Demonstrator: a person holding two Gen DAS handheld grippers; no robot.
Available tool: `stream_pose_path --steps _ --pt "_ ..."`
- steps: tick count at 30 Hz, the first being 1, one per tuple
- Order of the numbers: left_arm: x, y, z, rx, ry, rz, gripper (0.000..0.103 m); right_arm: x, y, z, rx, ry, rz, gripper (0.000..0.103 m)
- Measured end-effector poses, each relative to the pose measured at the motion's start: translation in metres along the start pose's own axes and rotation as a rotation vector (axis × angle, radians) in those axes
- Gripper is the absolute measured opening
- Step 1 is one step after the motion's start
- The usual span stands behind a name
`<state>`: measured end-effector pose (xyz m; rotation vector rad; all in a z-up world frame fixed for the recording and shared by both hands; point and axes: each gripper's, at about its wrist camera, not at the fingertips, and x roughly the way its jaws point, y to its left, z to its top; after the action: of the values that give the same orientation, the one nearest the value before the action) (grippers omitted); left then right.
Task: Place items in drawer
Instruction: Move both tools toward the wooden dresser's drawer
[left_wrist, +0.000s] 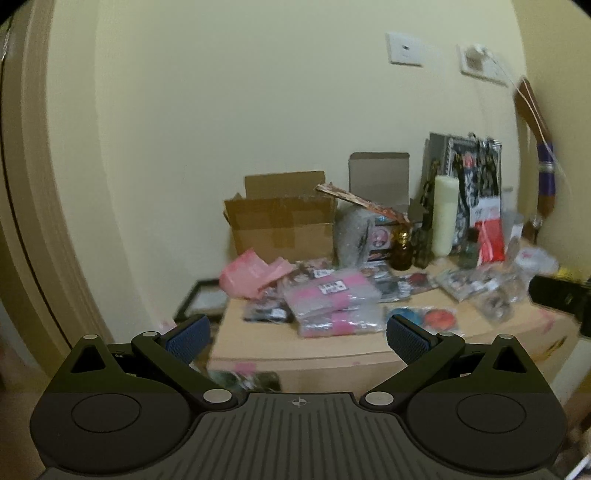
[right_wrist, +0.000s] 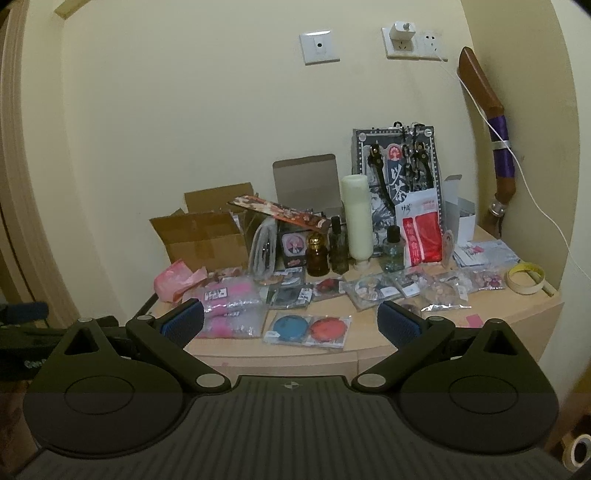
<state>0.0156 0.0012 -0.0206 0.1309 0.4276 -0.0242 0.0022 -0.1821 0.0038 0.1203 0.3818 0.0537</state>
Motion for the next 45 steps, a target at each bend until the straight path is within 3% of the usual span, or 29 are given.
stream_pose_path --steps 10,15,27,37,41,45 --pt "0.017 0.009 -0.006 0.010 0.030 -0.044 0.103 0.010 0.016 -0.005 -0.068 0.034 -0.036 0.103" --pt "0.023 0.029 -0.008 -0.093 0.061 -0.087 0.103 0.027 0.043 -0.030 -0.331 0.041 -0.062 0.103" --pt "0.036 0.075 -0.017 -0.221 0.106 -0.082 0.103 0.069 0.115 -0.076 -0.889 0.046 -0.049 0.103" --pt "0.034 0.109 -0.026 -0.258 0.102 -0.044 0.103 0.087 0.152 -0.116 -1.156 0.082 -0.004 0.103" --pt "0.031 0.115 -0.028 -0.223 0.083 -0.031 0.103 0.093 0.160 -0.140 -1.378 0.033 -0.032 0.103" --pt "0.034 0.126 -0.030 -0.290 0.137 -0.070 0.103 0.103 0.165 -0.168 -1.570 -0.045 -0.092 0.102"
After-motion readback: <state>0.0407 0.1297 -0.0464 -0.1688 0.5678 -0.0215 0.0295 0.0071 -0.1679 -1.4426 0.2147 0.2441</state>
